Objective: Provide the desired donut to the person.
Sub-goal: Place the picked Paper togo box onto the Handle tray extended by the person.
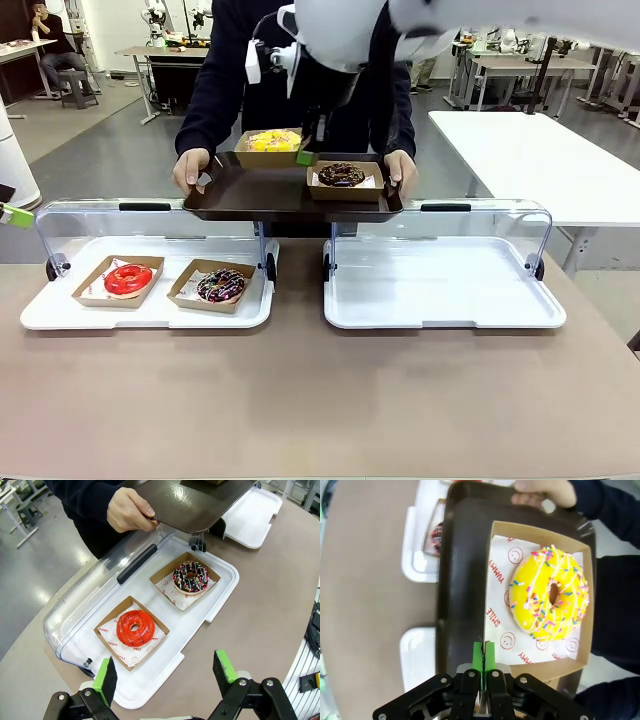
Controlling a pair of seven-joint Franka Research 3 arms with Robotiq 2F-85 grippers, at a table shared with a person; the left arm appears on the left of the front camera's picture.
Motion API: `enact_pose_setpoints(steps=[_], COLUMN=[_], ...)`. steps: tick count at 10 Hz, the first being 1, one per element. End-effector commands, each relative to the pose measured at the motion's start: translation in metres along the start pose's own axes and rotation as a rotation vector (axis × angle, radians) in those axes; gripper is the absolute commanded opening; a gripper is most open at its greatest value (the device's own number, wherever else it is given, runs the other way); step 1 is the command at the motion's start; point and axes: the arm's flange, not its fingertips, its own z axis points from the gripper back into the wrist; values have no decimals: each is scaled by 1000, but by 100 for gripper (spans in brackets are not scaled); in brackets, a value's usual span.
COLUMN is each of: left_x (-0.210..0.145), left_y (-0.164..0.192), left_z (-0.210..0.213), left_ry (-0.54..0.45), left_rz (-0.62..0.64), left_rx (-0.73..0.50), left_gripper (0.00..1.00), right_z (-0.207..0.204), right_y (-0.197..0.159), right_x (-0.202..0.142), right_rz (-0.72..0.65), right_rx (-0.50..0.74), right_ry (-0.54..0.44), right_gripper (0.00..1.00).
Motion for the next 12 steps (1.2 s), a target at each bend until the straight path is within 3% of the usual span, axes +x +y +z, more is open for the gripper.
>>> enact_pose_setpoints(steps=[1, 4, 8, 9, 10, 11, 12], left_x=[-2, -2, -2, -2, -2, -2, -2], left_y=[2, 2, 2, 2, 2, 2, 2], left_z=[0, 0, 0, 0, 0, 0, 0], left_ry=[-9, -9, -9, -9, -9, -9, -9], left_rz=[-1, -1, -1, -1, -1, -1, -1], left_rx=[-6, -6, -6, -6, -6, -6, -6], left_gripper=[100, 100, 100, 100, 100, 100, 100], right_z=[-24, -61, -81, -78, -71, -67, -64], right_y=[-5, -16, -30, -30, -28, -28, -27], right_x=[12, 12, 0, 1, 2, 2, 2], right_rz=[-56, 12, 11, 10, 12, 12, 3], right_rx=[-61, -9, 52, 44, 49, 60, 87], right_ry=[-16, -47, -78, -84, -88, -101, -108], right_gripper=[1, 1, 1, 61, 61, 100, 65])
